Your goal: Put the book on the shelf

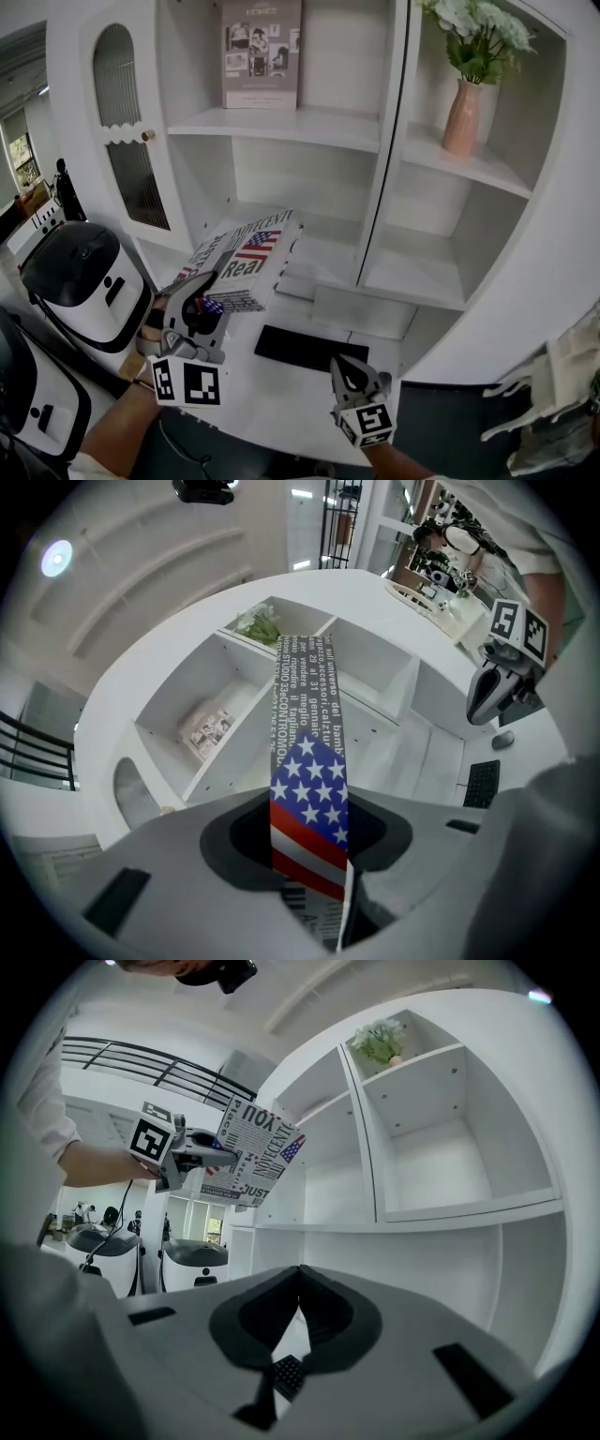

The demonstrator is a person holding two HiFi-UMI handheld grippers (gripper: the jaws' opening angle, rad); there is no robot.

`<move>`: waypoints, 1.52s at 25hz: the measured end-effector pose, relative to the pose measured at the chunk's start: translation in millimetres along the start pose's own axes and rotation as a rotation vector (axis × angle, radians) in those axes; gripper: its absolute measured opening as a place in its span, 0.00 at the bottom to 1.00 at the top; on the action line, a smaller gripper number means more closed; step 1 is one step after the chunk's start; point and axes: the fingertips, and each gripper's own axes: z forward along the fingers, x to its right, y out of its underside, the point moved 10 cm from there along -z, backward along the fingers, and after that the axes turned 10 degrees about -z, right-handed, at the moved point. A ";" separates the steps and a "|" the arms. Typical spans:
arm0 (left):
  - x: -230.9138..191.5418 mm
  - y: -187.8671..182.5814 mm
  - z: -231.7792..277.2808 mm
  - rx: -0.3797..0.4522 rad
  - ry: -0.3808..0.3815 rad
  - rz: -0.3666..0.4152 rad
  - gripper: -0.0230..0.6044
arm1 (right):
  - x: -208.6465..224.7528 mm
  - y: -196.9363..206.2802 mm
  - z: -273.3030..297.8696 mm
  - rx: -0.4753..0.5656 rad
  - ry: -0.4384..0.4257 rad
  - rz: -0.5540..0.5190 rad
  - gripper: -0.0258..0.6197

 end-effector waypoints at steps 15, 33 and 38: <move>-1.4 -12.4 63.8 -0.060 0.113 0.255 0.28 | 17.1 12.8 -13.2 -0.016 0.045 0.016 0.04; 17.3 2.8 149.2 -0.144 0.266 0.373 0.28 | 40.1 23.2 -22.5 -0.052 0.114 0.020 0.04; 22.5 6.8 167.1 -0.168 0.298 0.401 0.28 | 44.3 26.4 -22.0 -0.061 0.123 0.022 0.04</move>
